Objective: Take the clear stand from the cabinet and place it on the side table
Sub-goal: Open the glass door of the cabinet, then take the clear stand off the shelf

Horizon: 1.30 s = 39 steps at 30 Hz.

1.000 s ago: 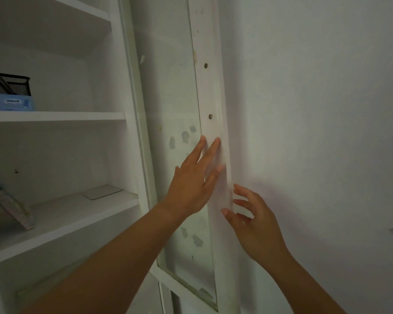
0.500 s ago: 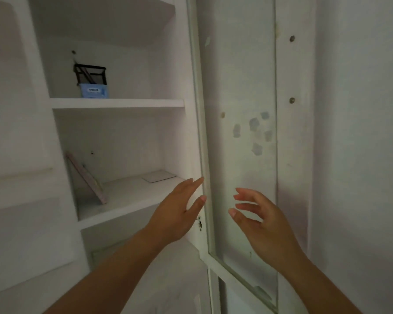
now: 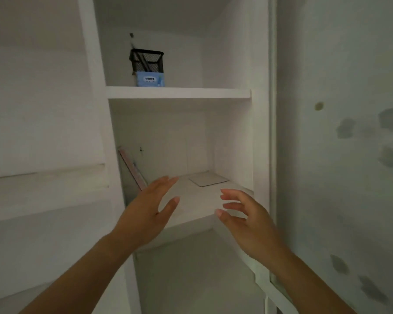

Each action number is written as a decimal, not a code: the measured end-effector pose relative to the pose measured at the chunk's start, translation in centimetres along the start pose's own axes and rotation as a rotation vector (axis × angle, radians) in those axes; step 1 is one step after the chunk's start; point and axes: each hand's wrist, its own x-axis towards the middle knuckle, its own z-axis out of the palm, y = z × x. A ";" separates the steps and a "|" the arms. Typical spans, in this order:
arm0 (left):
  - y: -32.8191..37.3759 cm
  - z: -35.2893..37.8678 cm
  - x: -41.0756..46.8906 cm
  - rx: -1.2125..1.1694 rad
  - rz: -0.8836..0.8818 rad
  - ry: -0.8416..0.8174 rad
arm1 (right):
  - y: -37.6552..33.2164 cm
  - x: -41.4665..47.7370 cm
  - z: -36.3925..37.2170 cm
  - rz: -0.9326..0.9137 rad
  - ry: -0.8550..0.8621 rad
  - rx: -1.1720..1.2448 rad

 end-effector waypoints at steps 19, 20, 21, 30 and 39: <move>-4.8 4.2 8.9 -0.040 0.064 0.047 | 5.4 13.5 5.9 -0.081 0.002 0.026; -5.0 4.5 9.8 -0.052 0.061 0.057 | 5.8 14.5 6.0 -0.087 0.002 0.033; -5.2 4.8 10.8 -0.065 0.053 0.062 | 6.2 15.5 6.0 -0.094 0.002 0.037; -7.5 7.5 19.7 -0.146 -0.104 0.125 | 9.3 26.2 7.0 -0.167 0.059 -0.035; -8.7 10.9 24.6 -0.601 -0.425 0.186 | 10.8 35.2 7.5 -0.429 0.071 -0.390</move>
